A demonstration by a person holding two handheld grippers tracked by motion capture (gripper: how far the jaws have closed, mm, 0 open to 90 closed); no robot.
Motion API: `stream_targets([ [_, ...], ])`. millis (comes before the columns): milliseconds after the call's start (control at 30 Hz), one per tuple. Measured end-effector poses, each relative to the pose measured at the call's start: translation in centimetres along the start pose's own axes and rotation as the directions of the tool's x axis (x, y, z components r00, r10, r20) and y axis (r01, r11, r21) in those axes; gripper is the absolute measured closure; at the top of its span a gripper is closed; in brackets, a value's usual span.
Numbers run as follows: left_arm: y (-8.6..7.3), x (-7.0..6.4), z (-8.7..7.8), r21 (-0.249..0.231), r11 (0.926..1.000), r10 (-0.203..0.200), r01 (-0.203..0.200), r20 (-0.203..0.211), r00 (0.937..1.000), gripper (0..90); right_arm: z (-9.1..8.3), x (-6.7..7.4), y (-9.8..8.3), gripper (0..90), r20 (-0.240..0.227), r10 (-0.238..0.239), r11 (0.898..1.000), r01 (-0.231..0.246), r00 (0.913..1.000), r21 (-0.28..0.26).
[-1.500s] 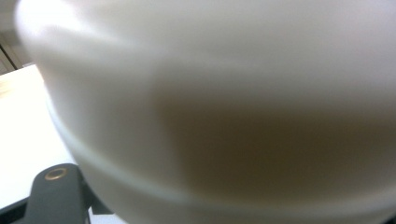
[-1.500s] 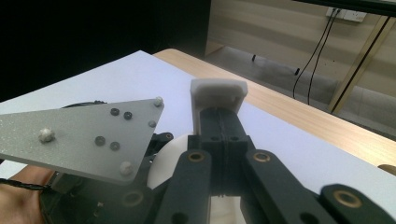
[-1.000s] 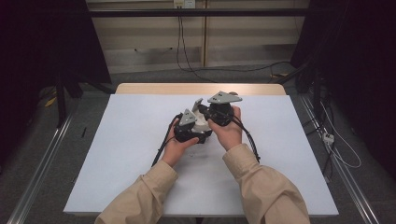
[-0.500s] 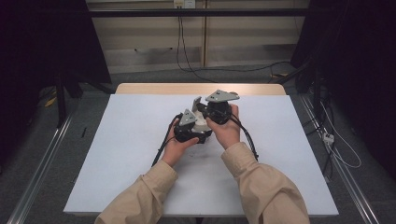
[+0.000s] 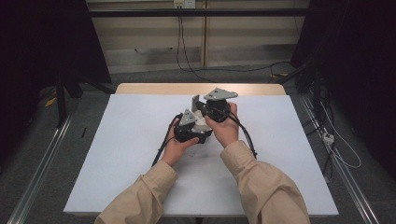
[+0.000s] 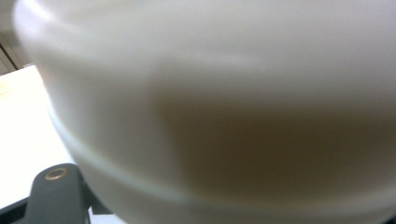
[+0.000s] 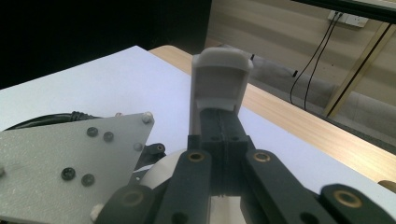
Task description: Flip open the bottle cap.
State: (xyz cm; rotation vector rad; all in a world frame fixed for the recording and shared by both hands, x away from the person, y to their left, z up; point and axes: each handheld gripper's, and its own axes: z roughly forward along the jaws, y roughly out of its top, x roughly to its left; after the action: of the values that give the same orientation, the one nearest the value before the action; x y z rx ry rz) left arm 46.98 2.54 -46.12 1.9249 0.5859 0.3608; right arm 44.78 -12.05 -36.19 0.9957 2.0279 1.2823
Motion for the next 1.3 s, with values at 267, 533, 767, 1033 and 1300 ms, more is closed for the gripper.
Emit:
stream_targets([
  [267, 0.0, 0.0, 0.0, -0.002, 1.0000, -0.002, 0.002, 0.000, 1.0000, 18.7, 0.4, -0.2, 0.0, 90.0, 0.001, -0.001, 1.000, 0.001, 1.0000, 0.002],
  [533, 0.0, 0.0, 0.0, 0.000, 1.0000, 0.000, 0.000, -0.001, 1.0000, 18.7, 0.7, -0.3, -0.1, 90.0, 0.001, -0.002, 1.000, 0.002, 1.0000, 0.003],
  [767, 0.0, 0.0, 0.0, -0.001, 1.0000, 0.000, 0.000, -0.001, 1.0000, 18.7, 1.1, -0.3, 0.0, 90.0, -0.001, -0.009, 1.000, 0.009, 1.0000, 0.011],
  [1033, 0.0, 0.0, 0.0, 0.000, 1.0000, 0.001, -0.001, -0.003, 1.0000, 18.7, 1.4, -0.4, 0.0, 90.0, -0.002, -0.005, 1.000, 0.005, 1.0000, 0.015],
  [1300, 0.0, 0.0, 0.0, 0.000, 1.0000, 0.001, -0.001, -0.003, 1.0000, 18.7, 1.7, -0.5, -0.1, 90.0, -0.007, 0.000, 1.000, 0.000, 1.0000, 0.013],
])
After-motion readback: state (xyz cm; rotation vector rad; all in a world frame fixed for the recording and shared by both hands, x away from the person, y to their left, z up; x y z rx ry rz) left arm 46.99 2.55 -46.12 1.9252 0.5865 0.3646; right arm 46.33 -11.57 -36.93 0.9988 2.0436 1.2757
